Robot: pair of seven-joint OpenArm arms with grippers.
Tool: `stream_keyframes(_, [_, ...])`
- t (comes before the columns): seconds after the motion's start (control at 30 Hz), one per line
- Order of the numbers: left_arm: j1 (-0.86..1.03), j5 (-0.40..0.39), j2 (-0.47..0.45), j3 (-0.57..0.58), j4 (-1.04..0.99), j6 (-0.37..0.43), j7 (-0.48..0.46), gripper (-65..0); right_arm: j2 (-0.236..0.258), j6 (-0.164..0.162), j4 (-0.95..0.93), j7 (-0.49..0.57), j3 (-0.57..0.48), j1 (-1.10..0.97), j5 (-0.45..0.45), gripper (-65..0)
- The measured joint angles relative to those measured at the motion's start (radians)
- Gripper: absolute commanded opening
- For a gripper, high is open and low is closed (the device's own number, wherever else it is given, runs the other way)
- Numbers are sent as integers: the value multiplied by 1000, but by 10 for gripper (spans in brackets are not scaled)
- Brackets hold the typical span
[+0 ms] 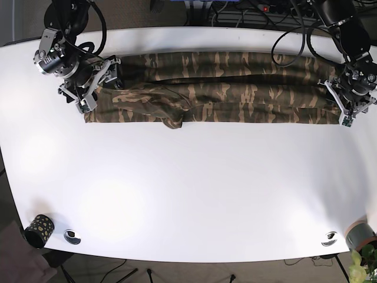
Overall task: Fold the T-shirt properly
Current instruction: 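Grasp the edge corners and fold them over toward the other edge, then lay the folded edge down and smooth the strip with both grippers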
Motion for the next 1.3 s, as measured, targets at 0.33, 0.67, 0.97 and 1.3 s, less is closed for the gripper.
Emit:
stream_keyframes(0.33, [-11,-3,-4,22,133,4,-4,-331,-44,-8,-116,-61,-47,180,-14,-119])
stream_keyframes(0.67, [1,0,0,86,23,6,-1,-332,-109,-8,-241,-75,-193,250,-13,-217])
stream_keyframes(0.97, [39,3,-3,81,-18,6,-7,-332,-116,-8,-327,-31,-246,246,-15,-550])
stream_keyframes(1.3, [37,0,-6,85,-18,6,-8,-332,-113,-7,-83,-18,-190,121,5,-650])
